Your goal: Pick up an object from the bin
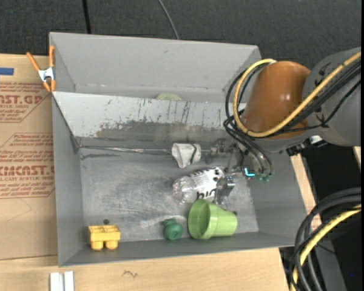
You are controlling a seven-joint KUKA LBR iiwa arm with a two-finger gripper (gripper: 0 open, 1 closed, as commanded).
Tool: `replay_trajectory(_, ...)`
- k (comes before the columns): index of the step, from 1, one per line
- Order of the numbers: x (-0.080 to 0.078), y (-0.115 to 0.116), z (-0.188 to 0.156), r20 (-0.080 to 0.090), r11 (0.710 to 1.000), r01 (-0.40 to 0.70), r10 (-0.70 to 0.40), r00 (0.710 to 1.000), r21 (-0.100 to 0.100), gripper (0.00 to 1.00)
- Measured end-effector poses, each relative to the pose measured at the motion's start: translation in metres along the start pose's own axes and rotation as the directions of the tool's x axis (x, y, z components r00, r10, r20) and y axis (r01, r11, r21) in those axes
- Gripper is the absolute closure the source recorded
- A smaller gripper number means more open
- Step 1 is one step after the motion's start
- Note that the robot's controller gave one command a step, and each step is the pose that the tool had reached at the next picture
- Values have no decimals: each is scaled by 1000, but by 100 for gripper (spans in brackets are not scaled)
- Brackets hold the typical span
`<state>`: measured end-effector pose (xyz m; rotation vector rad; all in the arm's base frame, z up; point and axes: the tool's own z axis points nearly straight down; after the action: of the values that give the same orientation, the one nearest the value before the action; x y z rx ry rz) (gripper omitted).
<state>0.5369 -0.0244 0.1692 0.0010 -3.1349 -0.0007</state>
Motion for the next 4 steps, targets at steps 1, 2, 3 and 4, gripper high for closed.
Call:
replay_trajectory(1, -2, 0, -4, 7, 1000, 1, -1, 1000, 0, 0)
replay_trajectory(2, -7, -7, 14, 15, 991, 137, -137, 990, 2, 0)
replay_trajectory(3, -21, -33, 48, 9, 933, 359, -359, 933, 3, 0)
replay_trajectory(4, -20, 12, 88, 19, 986, -166, 166, 986, 5, 100)
